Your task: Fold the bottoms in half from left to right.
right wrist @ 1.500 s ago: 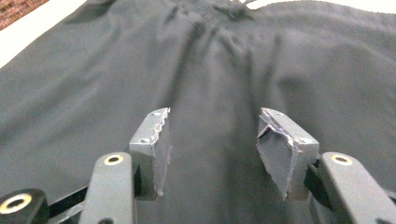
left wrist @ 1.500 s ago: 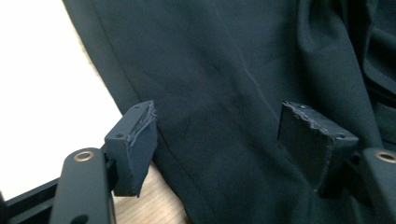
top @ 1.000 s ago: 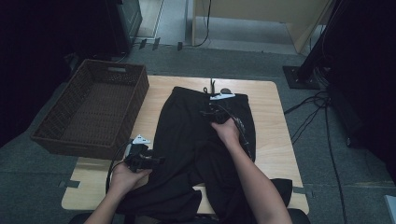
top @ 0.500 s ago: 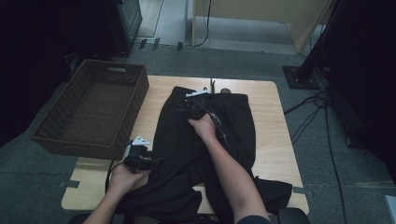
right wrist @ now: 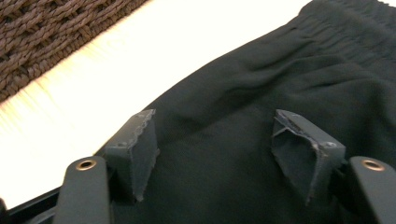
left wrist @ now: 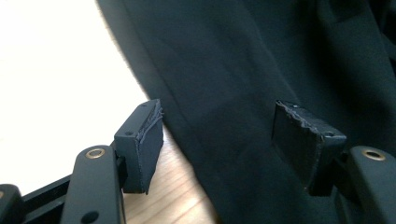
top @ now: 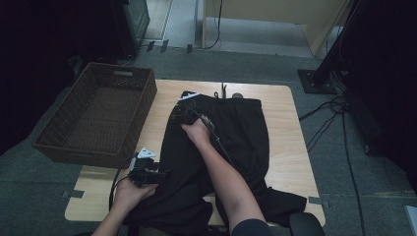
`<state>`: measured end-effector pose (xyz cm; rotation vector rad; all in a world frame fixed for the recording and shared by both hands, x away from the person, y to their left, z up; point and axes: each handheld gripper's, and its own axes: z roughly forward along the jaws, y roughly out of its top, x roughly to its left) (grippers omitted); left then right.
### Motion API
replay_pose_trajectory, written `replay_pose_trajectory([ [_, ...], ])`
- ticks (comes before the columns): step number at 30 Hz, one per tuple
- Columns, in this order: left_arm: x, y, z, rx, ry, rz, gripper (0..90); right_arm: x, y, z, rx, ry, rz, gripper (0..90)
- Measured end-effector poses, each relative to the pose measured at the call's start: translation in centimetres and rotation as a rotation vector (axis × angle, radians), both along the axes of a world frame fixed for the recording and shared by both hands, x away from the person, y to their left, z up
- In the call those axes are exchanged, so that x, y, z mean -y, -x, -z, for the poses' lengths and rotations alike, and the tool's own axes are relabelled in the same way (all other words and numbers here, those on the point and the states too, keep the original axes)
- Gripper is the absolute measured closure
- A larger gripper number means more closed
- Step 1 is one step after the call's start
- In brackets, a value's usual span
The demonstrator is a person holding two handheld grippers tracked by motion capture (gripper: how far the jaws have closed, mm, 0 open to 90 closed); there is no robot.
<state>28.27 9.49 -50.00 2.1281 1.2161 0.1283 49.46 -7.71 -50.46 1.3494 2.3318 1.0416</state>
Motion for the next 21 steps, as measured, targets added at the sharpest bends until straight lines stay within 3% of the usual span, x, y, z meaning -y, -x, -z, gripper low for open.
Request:
replay_pose_trajectory([
  [5,0.6,0.6,0.0,0.002,0.001,0.017,46.8,-1.7,0.2,0.5,-0.001,0.011,0.014,25.6],
  [10,0.6,0.6,0.1,0.011,-0.002,0.021,63.2,-2.9,0.5,0.9,0.059,0.084,0.045,26.6],
  [11,0.6,0.6,0.1,0.01,0.0,0.017,65.6,-3.0,0.6,1.0,0.071,0.08,0.054,27.3],
  [16,0.1,0.3,0.2,-0.018,0.005,0.008,81.8,-3.3,0.8,1.1,0.094,0.061,0.078,41.3],
  [21,-0.2,0.3,0.0,-0.016,-0.035,0.002,88.6,-4.0,0.8,1.0,0.11,0.052,0.056,57.4],
])
